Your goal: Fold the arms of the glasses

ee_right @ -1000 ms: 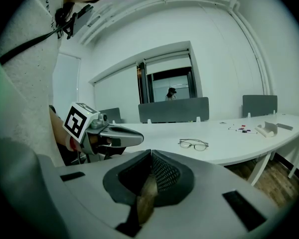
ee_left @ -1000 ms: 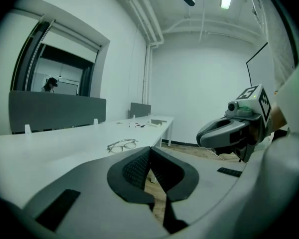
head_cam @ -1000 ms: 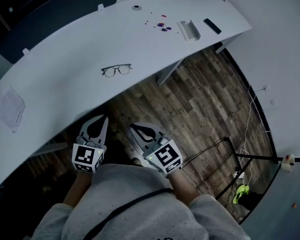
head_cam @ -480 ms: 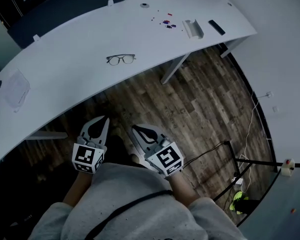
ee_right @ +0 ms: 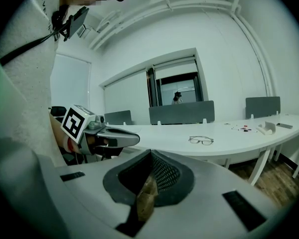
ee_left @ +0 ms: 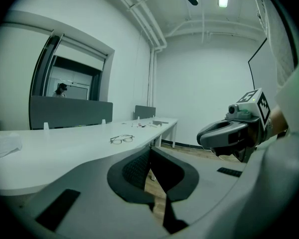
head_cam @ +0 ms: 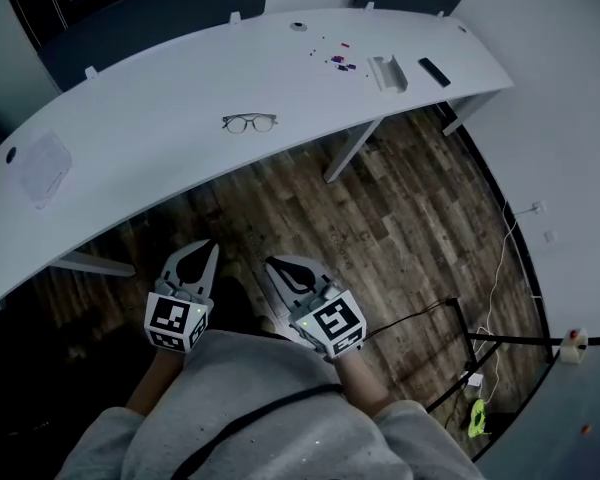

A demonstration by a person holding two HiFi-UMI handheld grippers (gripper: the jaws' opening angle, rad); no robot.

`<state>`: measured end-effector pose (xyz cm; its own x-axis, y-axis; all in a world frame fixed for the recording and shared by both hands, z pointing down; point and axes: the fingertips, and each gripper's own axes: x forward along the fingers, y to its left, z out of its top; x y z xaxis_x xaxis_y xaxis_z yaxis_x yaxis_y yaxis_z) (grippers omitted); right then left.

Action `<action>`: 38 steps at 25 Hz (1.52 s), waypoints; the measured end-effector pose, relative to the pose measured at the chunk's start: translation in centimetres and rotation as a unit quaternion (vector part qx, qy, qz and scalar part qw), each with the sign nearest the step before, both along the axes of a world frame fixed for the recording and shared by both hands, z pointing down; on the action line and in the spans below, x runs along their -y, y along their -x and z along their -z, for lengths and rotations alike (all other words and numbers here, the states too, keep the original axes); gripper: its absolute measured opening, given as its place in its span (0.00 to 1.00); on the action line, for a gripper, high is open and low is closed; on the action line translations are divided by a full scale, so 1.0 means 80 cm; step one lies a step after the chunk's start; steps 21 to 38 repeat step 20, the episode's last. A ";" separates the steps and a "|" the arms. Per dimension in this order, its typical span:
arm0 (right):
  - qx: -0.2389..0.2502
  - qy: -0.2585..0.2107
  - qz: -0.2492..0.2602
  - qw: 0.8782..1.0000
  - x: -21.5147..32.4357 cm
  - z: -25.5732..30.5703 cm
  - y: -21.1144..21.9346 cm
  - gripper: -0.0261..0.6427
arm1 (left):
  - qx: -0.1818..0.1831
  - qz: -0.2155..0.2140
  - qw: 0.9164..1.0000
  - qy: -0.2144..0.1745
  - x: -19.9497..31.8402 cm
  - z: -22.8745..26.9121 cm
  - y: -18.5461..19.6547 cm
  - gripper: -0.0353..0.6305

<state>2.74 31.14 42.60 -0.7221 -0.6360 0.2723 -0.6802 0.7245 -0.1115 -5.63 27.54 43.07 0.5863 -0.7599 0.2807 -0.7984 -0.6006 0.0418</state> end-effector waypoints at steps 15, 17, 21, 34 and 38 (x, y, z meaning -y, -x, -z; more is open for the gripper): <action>0.029 -0.007 -0.017 0.999 -0.049 0.013 -0.020 0.07 | 0.013 -0.019 1.000 -0.012 -0.043 0.012 -0.025 0.08; 0.030 -0.006 -0.017 0.999 -0.055 0.012 -0.023 0.07 | 0.015 -0.025 1.000 -0.012 -0.048 0.012 -0.031 0.08; 0.033 -0.005 -0.017 0.999 -0.064 0.011 -0.025 0.07 | 0.019 -0.031 0.999 -0.012 -0.056 0.012 -0.038 0.08; 0.033 -0.005 -0.017 0.999 -0.064 0.011 -0.025 0.07 | 0.019 -0.031 0.999 -0.012 -0.056 0.012 -0.038 0.08; 0.033 -0.005 -0.017 0.999 -0.064 0.011 -0.025 0.07 | 0.019 -0.031 0.999 -0.012 -0.056 0.012 -0.038 0.08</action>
